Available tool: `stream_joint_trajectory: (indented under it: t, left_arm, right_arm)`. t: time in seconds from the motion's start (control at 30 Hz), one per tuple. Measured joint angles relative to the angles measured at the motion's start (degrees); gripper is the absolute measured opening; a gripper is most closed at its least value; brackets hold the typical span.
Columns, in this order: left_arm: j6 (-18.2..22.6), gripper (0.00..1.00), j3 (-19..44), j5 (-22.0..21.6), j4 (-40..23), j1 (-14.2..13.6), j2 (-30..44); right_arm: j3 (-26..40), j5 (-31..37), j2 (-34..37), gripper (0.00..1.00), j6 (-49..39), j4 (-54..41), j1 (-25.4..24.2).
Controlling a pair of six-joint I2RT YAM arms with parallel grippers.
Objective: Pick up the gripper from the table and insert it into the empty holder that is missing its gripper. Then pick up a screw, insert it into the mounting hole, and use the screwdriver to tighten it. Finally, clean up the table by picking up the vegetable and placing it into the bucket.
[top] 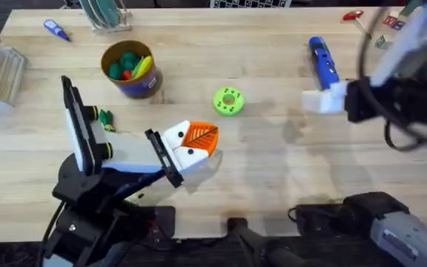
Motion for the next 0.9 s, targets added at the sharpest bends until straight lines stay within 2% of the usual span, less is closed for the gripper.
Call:
stream_joint_trajectory:
  t: [0.23, 0.43, 0.6, 0.77, 0.9]
  left_arm:
    - [0.2, 0.006, 0.0, 1.2, -0.1, 0.0, 0.0]
    - [0.2, 0.006, 0.0, 1.3, -0.2, 0.0, 0.0]
    - [0.2, 0.006, 0.0, 1.3, -0.2, 0.0, 0.0]
    - [0.2, 0.006, 0.0, 1.4, -0.2, 0.0, 0.0]
    - [0.2, 0.006, 0.0, 2.8, -0.2, 0.0, 0.0]
  right_arm:
    - [3.1, 1.9, 19.9, 0.991, 0.0, 6.7, -5.6]
    - [17.1, 4.5, 35.4, 0.992, -0.1, 7.6, -8.6]
    - [30.6, 7.9, 47.8, 0.991, -3.7, 5.3, -9.4]
    - [38.3, 11.5, 56.9, 0.991, -7.2, 4.8, -9.8]
    - [40.9, 12.6, 62.0, 0.991, -8.3, 5.1, -11.7]
